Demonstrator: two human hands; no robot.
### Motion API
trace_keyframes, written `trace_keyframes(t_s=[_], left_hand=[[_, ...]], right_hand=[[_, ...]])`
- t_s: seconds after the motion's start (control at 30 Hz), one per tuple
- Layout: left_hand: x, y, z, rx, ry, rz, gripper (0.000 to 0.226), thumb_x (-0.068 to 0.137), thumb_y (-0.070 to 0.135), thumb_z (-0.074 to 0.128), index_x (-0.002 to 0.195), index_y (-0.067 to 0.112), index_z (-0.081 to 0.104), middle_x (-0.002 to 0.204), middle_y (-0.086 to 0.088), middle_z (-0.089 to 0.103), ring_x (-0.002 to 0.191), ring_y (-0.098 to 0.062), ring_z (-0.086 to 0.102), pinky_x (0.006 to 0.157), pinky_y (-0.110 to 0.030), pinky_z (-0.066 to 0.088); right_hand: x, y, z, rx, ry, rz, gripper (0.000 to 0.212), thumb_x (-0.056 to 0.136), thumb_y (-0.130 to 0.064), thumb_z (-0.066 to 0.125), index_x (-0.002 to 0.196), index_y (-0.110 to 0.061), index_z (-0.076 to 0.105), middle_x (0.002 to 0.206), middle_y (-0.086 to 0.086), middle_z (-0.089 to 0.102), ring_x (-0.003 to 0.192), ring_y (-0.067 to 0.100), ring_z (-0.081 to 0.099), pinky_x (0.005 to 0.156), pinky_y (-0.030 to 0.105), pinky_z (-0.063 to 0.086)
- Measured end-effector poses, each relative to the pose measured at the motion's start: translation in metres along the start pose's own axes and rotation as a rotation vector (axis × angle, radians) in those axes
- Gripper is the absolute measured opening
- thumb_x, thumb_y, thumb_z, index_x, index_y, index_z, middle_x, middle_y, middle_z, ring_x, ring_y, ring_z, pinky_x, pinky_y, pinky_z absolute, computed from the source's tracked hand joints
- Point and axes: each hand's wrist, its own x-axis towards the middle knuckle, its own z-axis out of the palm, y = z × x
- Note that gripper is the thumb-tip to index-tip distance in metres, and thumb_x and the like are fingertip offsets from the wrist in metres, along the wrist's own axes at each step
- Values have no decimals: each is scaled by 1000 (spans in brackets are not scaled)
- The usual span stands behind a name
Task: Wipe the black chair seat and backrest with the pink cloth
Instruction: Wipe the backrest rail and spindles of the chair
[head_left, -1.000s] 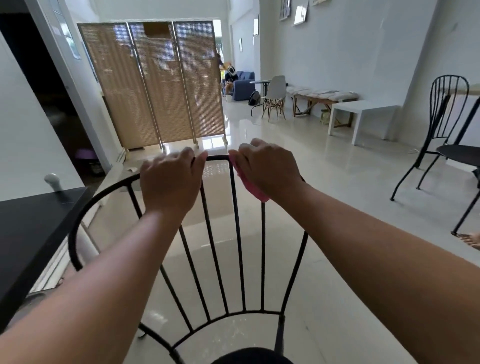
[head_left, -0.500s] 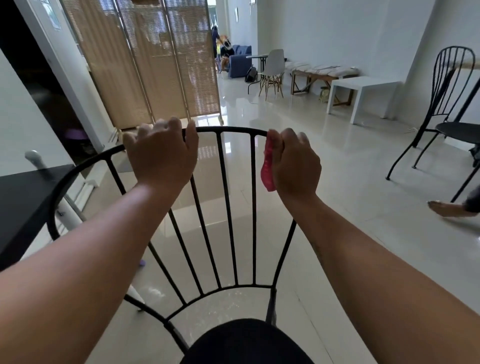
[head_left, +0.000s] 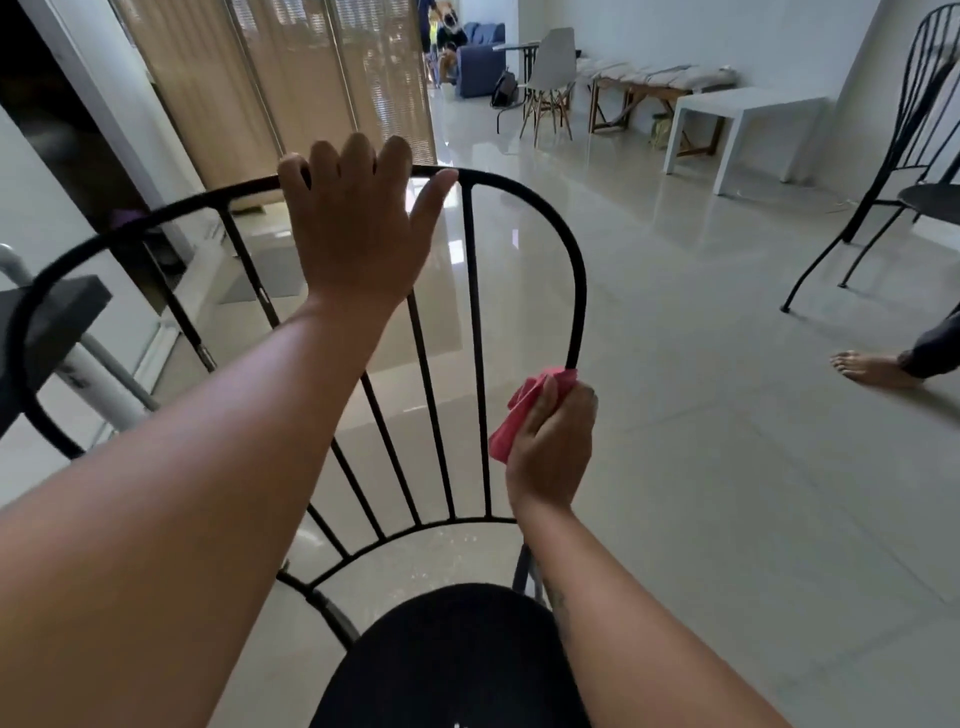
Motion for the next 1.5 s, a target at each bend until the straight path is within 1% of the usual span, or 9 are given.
trace_keyframes(t_s=[0.13, 0.23, 0.4, 0.6, 0.7, 0.97, 1.13, 1.27, 1.5], left_hand=[[5, -5, 9, 21, -9, 12, 68, 96, 68, 9, 107, 11, 45, 100, -15, 50, 99, -33, 46, 91, -48, 30], [6, -6, 10, 49, -23, 1, 71, 95, 69, 7, 112, 12, 44, 105, -15, 49, 104, -33, 45, 95, -48, 28], [10, -5, 4, 56, -32, -17, 70, 95, 69, 6, 111, 12, 44, 104, -14, 49, 103, -33, 45, 94, -49, 29], [0, -1, -11, 14, 10, -29, 60, 98, 65, 20, 97, 13, 50, 91, -11, 53, 88, -33, 48, 85, -47, 32], [-1, -1, -21, 22, -27, -10, 57, 99, 62, 23, 96, 14, 53, 89, -9, 57, 87, -33, 51, 83, -46, 33], [14, -31, -50, -230, -337, 113, 45, 102, 50, 24, 119, 23, 56, 117, -6, 62, 109, -32, 55, 91, -43, 39], [2, -74, -59, -105, -340, 30, 50, 99, 55, 21, 113, 20, 53, 114, -7, 64, 106, -33, 55, 87, -46, 39], [-6, -71, -53, -57, -285, -3, 50, 100, 52, 22, 105, 16, 57, 104, -8, 65, 95, -35, 58, 86, -46, 38], [-11, -69, -37, 4, -154, -15, 49, 102, 49, 26, 98, 12, 59, 94, -9, 65, 87, -36, 58, 79, -45, 37]], right_hand=[[-66, 67, -2, -93, -319, 160, 43, 98, -46, 28, 96, -9, 50, 92, 2, 49, 82, 20, 53, 73, 28, 42], [-89, 111, -9, -287, -671, 333, 35, 99, -47, 33, 103, -14, 44, 102, 0, 41, 97, 26, 52, 76, 36, 43], [-65, 109, -22, -264, -821, 205, 24, 99, -44, 40, 97, -21, 45, 100, -1, 50, 95, 20, 50, 78, 36, 45], [1, 25, -35, -103, -438, -13, 41, 93, -57, 29, 87, -18, 44, 83, -4, 51, 72, 16, 53, 58, 25, 38], [66, -30, -42, -142, -258, -207, 43, 97, -50, 30, 91, -12, 49, 85, 2, 52, 75, 26, 57, 60, 28, 33], [166, -151, -54, -408, -339, -929, 28, 101, -32, 44, 105, -6, 55, 97, 15, 55, 82, 28, 55, 62, 33, 45], [125, -148, -42, -284, -245, -663, 33, 102, -39, 42, 98, -9, 54, 87, 8, 58, 68, 23, 58, 56, 33, 47], [92, -134, -11, -72, -255, -365, 38, 101, -41, 41, 97, -7, 59, 87, 9, 66, 75, 28, 63, 65, 38, 50], [80, -126, 25, -63, -135, -402, 29, 101, -30, 43, 92, -7, 56, 81, 8, 61, 66, 26, 61, 57, 27, 37]])
